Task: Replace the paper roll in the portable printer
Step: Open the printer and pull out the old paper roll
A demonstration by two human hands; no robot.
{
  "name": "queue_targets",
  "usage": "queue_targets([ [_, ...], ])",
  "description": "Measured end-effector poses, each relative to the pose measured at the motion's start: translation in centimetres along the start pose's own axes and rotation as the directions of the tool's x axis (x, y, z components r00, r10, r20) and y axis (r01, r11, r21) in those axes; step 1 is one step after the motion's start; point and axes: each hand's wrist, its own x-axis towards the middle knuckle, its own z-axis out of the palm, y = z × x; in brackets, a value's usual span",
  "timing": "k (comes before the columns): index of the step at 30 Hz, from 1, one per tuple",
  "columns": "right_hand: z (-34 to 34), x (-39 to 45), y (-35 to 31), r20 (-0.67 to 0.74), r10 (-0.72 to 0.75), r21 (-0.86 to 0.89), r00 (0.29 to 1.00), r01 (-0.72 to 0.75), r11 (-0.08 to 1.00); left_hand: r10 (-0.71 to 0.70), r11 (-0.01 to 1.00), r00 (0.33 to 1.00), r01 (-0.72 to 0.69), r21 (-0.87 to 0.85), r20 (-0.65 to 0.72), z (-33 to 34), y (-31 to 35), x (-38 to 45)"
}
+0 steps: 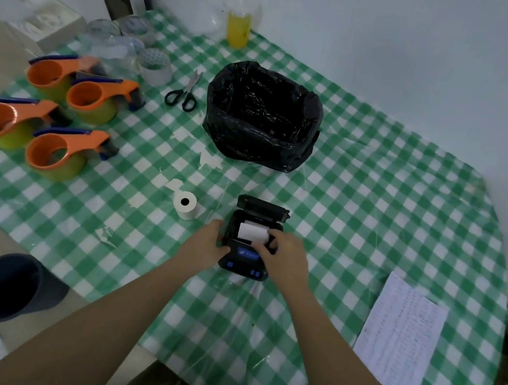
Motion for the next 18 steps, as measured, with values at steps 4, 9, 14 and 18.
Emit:
queue_targets([
  [4,1.6,0.6,-0.6,-0.072,0.038,0.066,0.997,-0.033,0.997,0.009,0.999,1.000,-0.009,0.037,0.009,-0.1,0.2,-0.1],
  [9,-0.3,0.5,-1.6,-0.147,-0.047,0.184,0.988,0.074,0.980,0.031,0.999,0.997,-0.032,-0.016,-0.068,-1.0,0.8,-0.1],
  [14,-5.5,0.2,-4.8,-0.221,-0.015,0.435,0.975,0.112,0.893,0.155,0.985,0.959,-0.167,-0.033,-0.239,-4.3,3.4,0.2],
  [18,-9.2,1.4,-8.5,-0.278,-0.023,0.570,0.960,0.184,0.801,0.225,0.968,0.924,-0.247,-0.033,-0.310,-7.9,6.1,1.2],
])
